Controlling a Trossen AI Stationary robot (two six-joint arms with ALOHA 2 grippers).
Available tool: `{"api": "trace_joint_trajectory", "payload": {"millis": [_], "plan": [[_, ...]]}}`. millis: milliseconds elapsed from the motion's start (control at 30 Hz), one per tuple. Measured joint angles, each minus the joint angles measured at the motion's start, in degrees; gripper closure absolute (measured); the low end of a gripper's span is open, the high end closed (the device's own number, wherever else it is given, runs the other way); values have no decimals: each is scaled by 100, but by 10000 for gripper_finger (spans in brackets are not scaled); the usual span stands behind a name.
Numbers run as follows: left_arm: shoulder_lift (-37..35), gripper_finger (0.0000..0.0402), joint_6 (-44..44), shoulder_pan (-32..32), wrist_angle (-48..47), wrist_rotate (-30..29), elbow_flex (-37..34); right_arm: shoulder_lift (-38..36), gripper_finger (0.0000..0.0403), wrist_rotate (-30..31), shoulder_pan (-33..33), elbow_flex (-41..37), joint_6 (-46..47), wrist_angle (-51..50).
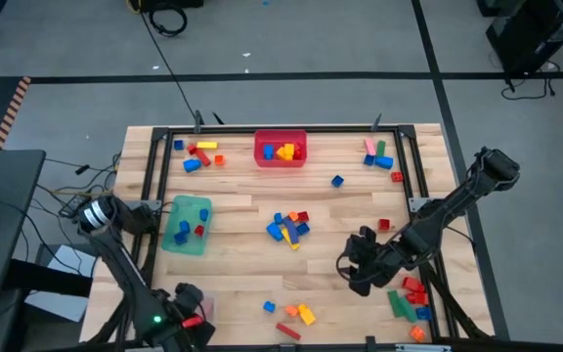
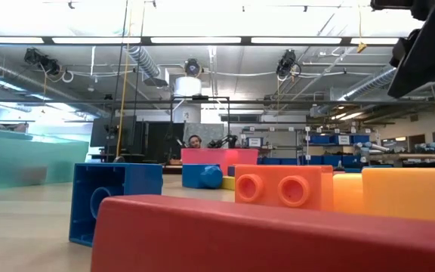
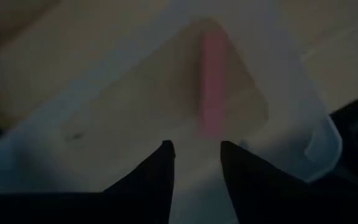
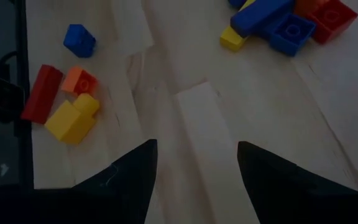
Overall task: Sort blocks by size
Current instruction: Put the blue rectangle block into the transparent bin
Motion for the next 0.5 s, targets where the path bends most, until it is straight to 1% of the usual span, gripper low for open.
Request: {"api": "trace_joint_trajectory", "payload": {"millis": [133, 167, 267, 333, 500], "plan": [[-554, 244, 524, 83, -340, -13, 0, 0, 167, -1, -106, 0, 129, 18], [-705, 243, 703, 125, -439, -94, 0, 0, 167, -1, -134, 0, 151, 18], [-1138, 243, 1433, 384, -772, -650, 2, 0, 167, -1, -230, 0, 249, 18], [-1393, 244, 2201, 683, -1087, -935, 2, 0, 167, 1, -301, 0, 257, 20], [-1759, 244, 4508, 1862, -1646, -978, 2, 0, 167, 1, -459, 0, 259, 73]]}}
